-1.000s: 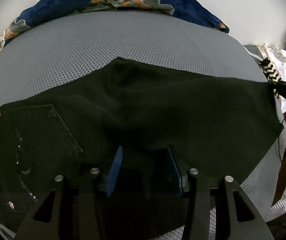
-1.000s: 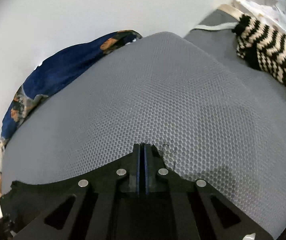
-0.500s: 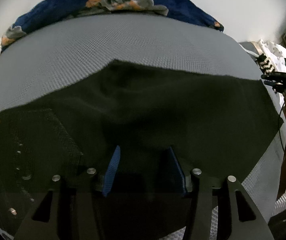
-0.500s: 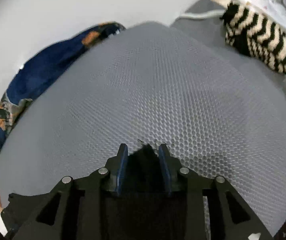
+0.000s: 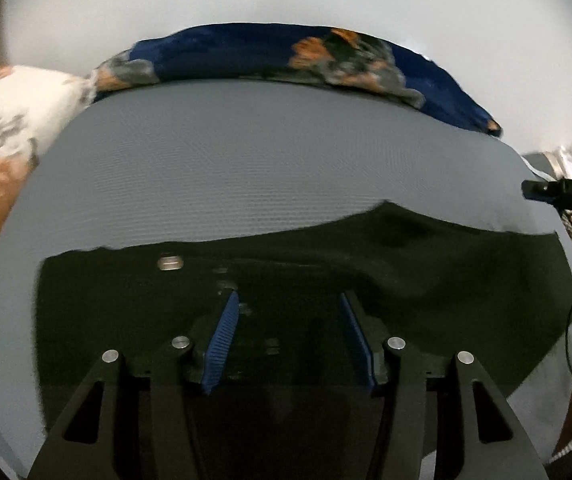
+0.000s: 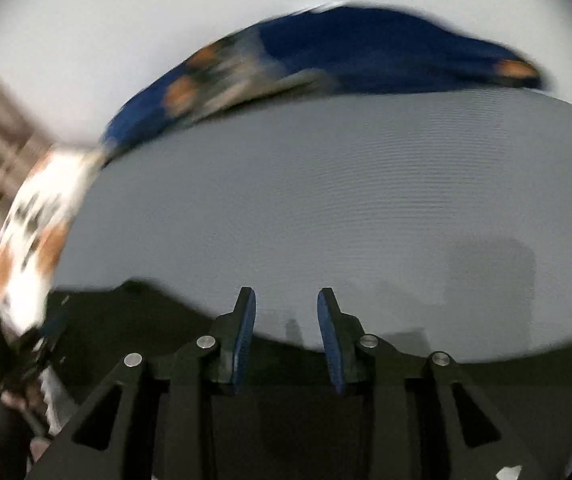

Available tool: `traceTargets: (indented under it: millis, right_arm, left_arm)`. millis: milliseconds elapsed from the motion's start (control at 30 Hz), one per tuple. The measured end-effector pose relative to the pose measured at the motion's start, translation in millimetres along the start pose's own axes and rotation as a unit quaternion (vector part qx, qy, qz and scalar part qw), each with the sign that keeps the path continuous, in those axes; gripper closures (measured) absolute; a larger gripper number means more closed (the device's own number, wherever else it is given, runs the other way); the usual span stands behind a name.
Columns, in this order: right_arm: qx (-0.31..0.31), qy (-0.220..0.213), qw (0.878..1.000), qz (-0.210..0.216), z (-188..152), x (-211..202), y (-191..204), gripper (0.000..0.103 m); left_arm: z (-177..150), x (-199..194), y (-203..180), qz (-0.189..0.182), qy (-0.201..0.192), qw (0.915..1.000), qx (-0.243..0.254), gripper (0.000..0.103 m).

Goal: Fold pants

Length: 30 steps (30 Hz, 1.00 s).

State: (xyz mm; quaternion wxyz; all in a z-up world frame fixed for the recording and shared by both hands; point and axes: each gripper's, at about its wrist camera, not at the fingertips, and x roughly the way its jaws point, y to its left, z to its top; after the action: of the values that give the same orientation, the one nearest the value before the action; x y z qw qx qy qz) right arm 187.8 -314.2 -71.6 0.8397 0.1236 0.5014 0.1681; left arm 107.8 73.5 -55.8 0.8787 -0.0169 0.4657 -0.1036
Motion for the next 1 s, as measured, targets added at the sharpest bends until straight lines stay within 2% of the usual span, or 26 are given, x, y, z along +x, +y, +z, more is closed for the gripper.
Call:
traceTargets:
  millis: [67,167,300,533,567,633,700,800,1000]
  right_arm:
    - [-0.029,0.035,0.998,0.048,10,29,40,0.072]
    - [-0.049,0.075,0.991,0.098,19,64,83,0.072]
    - [-0.091,0.115,0.982,0.122,25,100,130,0.072]
    - [-0.147,0.187,0.961,0.138,24,146,167,0.071]
    - [-0.152,0.188,0.961,0.133,25,149,167,0.071]
    - [-0.168,0.181,0.960,0.135,27,150,174,0.087]
    - [-0.174,0.165,0.963,0.128,33,143,177,0.091]
    - [-0.180,0.149,0.966,0.113,32,141,176,0.093]
    - [-0.152,0.125,0.977,0.088,34,156,169,0.093]
  left_arm:
    - [-1,-3,18,0.012,-0.001,0.9999,-0.010,0.050]
    - [-4,-6,40,0.019,-0.003,0.9995,-0.025,0.050]
    - [-8,-9,52,0.018,-0.003,0.9994,-0.028,0.050]
    - [-15,-5,63,0.008,0.002,0.9991,-0.041,0.050]
    - [-15,-4,63,0.007,0.002,0.9992,-0.039,0.050]
    - [-15,-4,64,0.004,0.003,0.9992,-0.040,0.050]
    - [-14,-4,66,-0.003,0.001,0.9991,-0.042,0.050]
    - [-16,-3,68,-0.008,0.001,0.9989,-0.046,0.050]
    - [-16,-2,65,-0.001,0.004,0.9996,-0.028,0.050]
